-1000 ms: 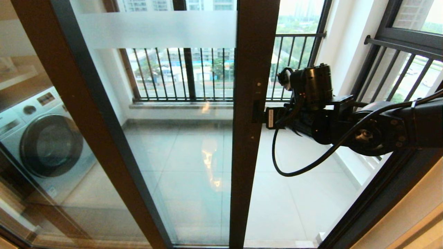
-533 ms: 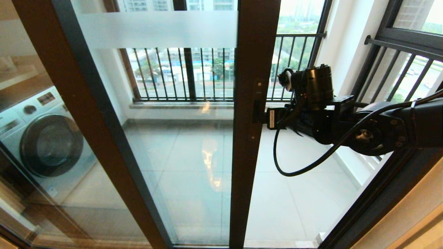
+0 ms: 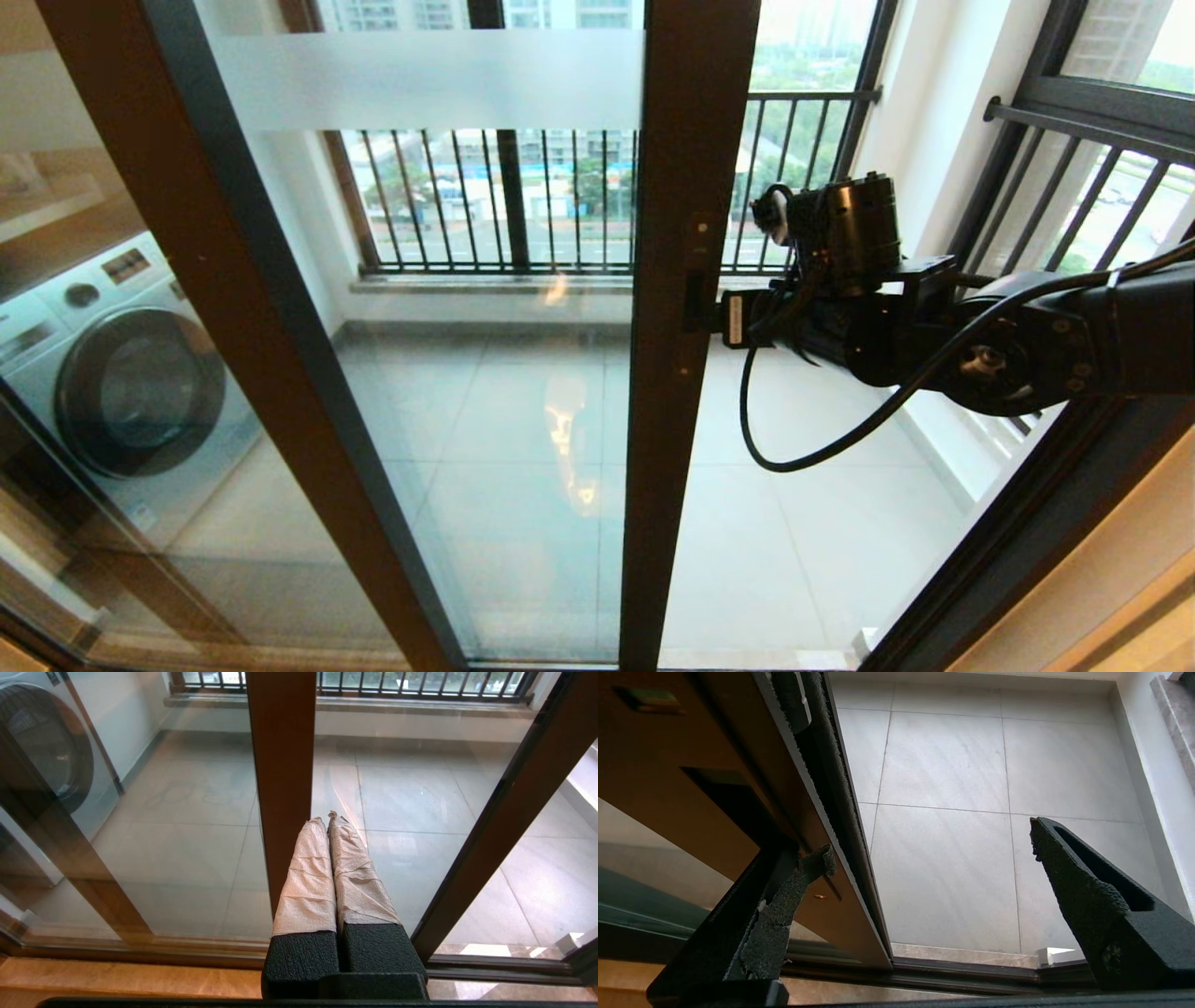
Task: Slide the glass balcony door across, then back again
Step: Close the slid door
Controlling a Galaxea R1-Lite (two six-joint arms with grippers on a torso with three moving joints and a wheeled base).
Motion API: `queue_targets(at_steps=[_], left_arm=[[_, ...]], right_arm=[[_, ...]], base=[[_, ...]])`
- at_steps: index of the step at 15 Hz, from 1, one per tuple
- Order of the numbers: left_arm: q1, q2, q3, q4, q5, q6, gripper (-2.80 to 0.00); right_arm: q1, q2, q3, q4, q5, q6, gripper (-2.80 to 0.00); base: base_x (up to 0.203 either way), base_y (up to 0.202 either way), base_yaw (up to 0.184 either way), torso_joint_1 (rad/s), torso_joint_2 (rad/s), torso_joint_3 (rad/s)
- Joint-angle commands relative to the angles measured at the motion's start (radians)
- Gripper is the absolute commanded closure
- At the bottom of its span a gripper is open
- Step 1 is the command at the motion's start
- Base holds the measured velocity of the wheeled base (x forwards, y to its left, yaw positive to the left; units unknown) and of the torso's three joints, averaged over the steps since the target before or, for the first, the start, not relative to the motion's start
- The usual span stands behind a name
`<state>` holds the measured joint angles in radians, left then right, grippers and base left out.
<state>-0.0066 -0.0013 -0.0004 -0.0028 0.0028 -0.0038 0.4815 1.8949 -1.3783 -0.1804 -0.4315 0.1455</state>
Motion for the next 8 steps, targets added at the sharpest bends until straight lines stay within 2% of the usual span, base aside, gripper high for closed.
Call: queue_targets(at_steps=[1, 8], left_arm=[[0.0, 0.001, 0.0, 0.0, 0.0, -0.001, 0.0], [0.0, 0.001, 0.0, 0.0, 0.0, -0.001, 0.0]], right_arm=[[-0.01, 0.001, -0.001, -0.003, -0.007, -0.003, -2.8], [-0.036, 0.003, -0.001, -0.002, -0.007, -0.004, -2.8]], base=[[0.0, 0.0, 0.0, 0.0, 0.0, 0.0], [0.0, 0.0, 0.0, 0.0, 0.0, 0.0]])
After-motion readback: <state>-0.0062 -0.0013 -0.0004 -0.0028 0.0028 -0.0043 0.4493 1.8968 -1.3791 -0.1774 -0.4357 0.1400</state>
